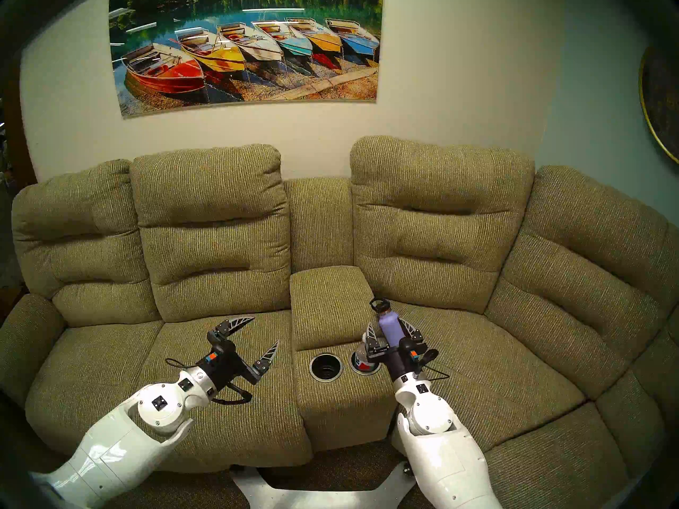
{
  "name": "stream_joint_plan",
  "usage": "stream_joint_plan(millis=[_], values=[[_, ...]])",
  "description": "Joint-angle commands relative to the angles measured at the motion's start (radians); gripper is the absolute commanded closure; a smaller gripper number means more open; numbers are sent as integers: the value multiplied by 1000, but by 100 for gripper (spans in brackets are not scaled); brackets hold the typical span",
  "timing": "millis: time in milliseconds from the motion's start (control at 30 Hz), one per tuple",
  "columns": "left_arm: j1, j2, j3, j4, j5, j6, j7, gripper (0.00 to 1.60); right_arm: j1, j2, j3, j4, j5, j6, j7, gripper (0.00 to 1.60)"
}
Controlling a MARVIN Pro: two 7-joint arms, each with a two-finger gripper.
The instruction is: Take bottles out of cup holder
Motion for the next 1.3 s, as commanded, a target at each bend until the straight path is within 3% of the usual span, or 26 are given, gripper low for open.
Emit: stream_joint_plan(millis=[0, 67, 233, 1267], values=[[-1, 1, 0, -23, 3, -10, -1, 0, -61, -18, -17, -109, 4, 74, -14, 0], [-1, 2, 1, -23, 3, -10, -1, 0, -70, -21, -21, -139, -15, 118, -39, 0], [-1, 3, 2, -24, 2, -10, 0, 0, -49, -28, -32, -129, -24, 132, -48, 0], [-3, 8, 7, -24, -1, -11, 5, 0, -40, -31, -25, -101, -9, 162, -44, 0]])
